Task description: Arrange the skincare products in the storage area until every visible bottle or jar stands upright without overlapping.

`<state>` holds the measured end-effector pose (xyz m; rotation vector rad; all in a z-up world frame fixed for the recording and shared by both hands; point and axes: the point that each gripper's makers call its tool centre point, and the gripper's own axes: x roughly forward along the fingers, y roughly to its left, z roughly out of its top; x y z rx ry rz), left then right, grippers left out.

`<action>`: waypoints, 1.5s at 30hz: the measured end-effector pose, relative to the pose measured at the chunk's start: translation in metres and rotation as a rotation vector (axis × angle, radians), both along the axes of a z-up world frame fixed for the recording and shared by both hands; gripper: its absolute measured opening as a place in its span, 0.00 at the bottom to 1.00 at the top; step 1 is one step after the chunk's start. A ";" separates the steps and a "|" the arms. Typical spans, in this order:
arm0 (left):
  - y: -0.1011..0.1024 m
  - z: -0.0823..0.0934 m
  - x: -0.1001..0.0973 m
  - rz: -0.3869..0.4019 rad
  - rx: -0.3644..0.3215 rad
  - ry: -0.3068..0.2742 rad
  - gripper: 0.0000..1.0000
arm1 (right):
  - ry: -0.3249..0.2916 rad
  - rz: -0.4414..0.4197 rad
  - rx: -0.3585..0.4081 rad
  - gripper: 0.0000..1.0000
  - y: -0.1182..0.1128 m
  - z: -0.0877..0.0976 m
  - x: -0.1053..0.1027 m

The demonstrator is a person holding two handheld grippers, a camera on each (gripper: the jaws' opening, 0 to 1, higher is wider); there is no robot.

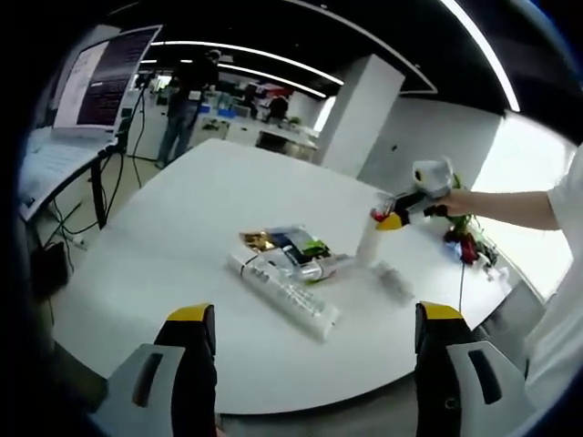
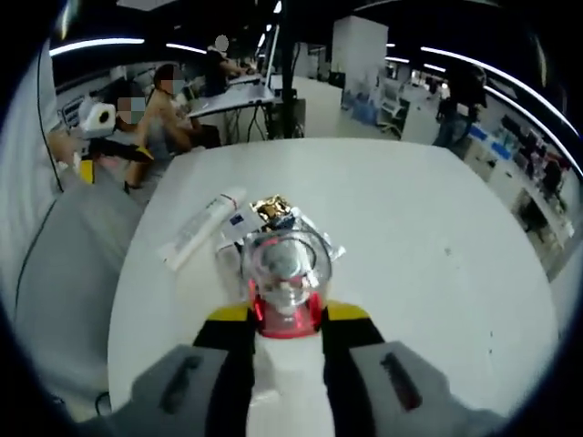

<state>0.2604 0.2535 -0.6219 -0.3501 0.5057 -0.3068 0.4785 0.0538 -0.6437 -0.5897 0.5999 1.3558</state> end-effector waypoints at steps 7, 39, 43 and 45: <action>0.000 -0.002 -0.001 -0.007 0.018 0.005 0.88 | -0.005 0.019 -0.008 0.27 -0.012 0.001 -0.002; 0.008 -0.004 0.001 0.012 0.030 -0.003 0.88 | 0.013 0.052 -0.034 0.27 -0.034 0.004 0.002; 0.008 -0.004 0.001 0.012 0.029 0.000 0.88 | 0.013 0.057 -0.036 0.27 -0.037 0.004 0.003; 0.008 -0.004 0.001 0.012 0.031 0.002 0.88 | 0.011 0.060 -0.038 0.27 -0.038 0.005 0.003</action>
